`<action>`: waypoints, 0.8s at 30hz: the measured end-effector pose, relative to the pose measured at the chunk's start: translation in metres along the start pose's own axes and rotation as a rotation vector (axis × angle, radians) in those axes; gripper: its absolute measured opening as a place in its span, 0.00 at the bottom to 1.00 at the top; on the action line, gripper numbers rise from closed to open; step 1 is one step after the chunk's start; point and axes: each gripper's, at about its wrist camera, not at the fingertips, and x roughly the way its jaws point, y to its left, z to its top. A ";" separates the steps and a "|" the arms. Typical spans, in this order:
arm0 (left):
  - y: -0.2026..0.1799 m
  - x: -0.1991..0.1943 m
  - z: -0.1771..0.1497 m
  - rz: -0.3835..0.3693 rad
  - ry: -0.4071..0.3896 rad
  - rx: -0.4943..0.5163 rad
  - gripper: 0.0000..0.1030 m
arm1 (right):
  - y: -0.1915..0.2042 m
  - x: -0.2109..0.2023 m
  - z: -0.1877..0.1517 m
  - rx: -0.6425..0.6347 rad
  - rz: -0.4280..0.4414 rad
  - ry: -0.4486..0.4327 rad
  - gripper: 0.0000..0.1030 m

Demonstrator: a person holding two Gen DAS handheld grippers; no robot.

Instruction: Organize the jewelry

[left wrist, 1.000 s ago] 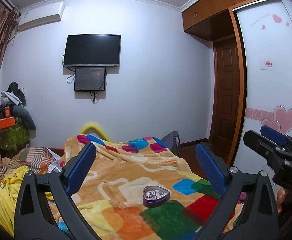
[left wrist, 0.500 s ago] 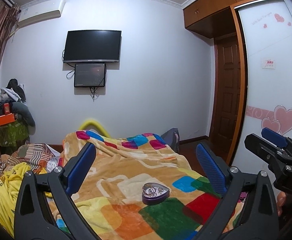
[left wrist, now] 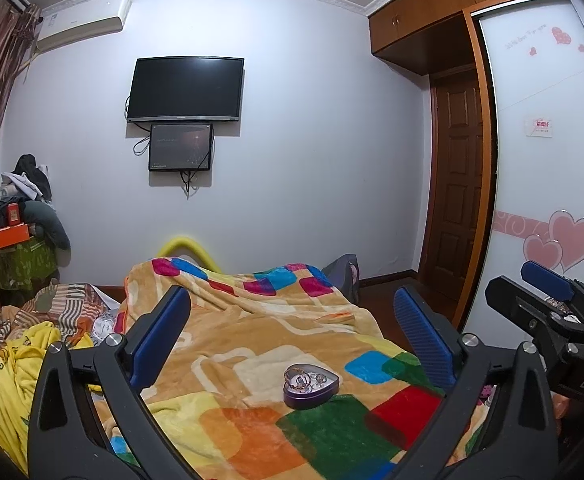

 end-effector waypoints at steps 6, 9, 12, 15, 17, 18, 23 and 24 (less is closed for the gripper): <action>0.000 0.001 -0.001 0.001 0.000 -0.003 0.99 | 0.001 0.001 0.001 0.001 0.003 0.007 0.85; 0.001 0.001 -0.001 0.007 0.000 -0.005 0.99 | 0.002 0.002 0.001 -0.002 0.003 0.009 0.85; 0.001 0.002 -0.004 0.006 0.004 -0.011 0.99 | 0.002 0.003 0.000 0.000 0.006 0.011 0.85; 0.001 0.002 -0.005 0.005 0.007 -0.015 0.99 | 0.002 0.003 0.000 -0.001 0.005 0.012 0.85; 0.001 0.002 -0.005 0.004 0.008 -0.017 0.99 | 0.002 0.003 0.000 -0.001 0.005 0.014 0.85; 0.001 0.002 -0.005 0.004 0.008 -0.017 0.99 | 0.002 0.004 -0.001 -0.001 0.004 0.014 0.85; 0.000 0.002 -0.004 0.000 0.009 -0.015 0.99 | 0.002 0.004 -0.002 0.001 0.003 0.015 0.85; 0.000 0.002 -0.004 -0.001 0.010 -0.015 0.99 | 0.002 0.004 -0.002 0.001 0.003 0.016 0.85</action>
